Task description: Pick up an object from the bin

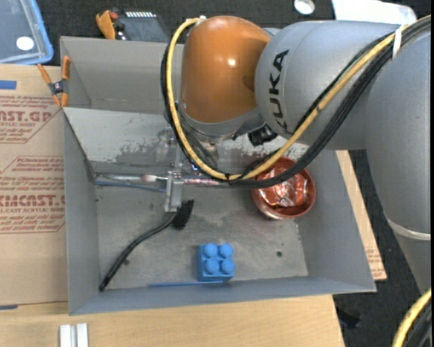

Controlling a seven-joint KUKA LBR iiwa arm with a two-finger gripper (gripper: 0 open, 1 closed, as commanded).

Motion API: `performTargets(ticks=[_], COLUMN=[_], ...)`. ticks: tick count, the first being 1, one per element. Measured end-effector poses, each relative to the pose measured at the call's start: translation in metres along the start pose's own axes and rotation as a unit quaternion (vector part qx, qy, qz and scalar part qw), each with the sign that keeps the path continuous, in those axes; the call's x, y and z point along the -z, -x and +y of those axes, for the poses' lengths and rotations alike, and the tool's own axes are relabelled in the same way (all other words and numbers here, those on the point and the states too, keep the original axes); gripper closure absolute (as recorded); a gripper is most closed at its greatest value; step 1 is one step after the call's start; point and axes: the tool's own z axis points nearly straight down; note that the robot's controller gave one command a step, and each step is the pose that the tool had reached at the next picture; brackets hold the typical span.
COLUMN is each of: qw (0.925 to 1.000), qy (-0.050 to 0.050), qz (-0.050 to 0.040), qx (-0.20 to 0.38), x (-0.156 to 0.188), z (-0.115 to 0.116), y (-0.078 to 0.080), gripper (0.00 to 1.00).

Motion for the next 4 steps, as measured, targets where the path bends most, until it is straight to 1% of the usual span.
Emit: performTargets(ticks=[1, 2, 3, 4], qw=[1.0, 0.9941, 0.9852, 0.9907], qy=[0.001, 0.0, 0.0, 0.001], qz=[-0.0036, -0.0042, -0.0077, -0.0059], qx=[-0.001, 0.109, 0.171, 0.136], x=[0.005, -0.063, -0.067, -0.09], z=[-0.001, -0.022, -0.039, -0.038], y=[0.001, -0.002, -0.026, -0.035], gripper=[0.0, 0.0, 0.0, 0.0])
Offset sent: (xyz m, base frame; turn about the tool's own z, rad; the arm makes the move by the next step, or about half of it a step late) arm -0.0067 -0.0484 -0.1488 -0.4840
